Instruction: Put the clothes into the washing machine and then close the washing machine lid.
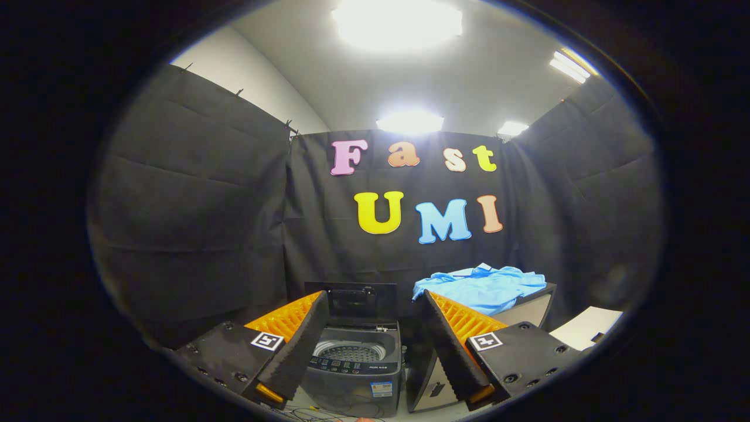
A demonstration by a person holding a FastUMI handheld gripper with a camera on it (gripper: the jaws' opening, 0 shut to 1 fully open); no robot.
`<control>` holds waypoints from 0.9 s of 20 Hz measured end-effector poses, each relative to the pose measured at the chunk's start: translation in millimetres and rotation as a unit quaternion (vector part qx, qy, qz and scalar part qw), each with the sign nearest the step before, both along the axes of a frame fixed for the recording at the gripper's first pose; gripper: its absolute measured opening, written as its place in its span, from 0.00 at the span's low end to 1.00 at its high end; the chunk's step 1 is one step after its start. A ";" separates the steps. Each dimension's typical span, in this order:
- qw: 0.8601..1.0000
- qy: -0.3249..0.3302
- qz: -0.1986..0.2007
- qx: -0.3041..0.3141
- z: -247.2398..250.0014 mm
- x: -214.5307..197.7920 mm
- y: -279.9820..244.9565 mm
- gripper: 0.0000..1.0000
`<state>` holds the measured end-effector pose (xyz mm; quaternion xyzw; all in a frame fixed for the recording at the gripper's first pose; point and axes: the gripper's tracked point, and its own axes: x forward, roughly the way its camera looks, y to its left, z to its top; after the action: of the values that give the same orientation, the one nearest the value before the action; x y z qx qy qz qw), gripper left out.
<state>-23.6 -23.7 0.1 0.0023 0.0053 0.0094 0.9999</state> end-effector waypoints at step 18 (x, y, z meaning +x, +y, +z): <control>0.998 0.008 -0.055 -0.026 34.0 56.4 -125.4 0.99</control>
<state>32.8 -149.1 34.0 -0.0238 0.0132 -0.0456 0.9986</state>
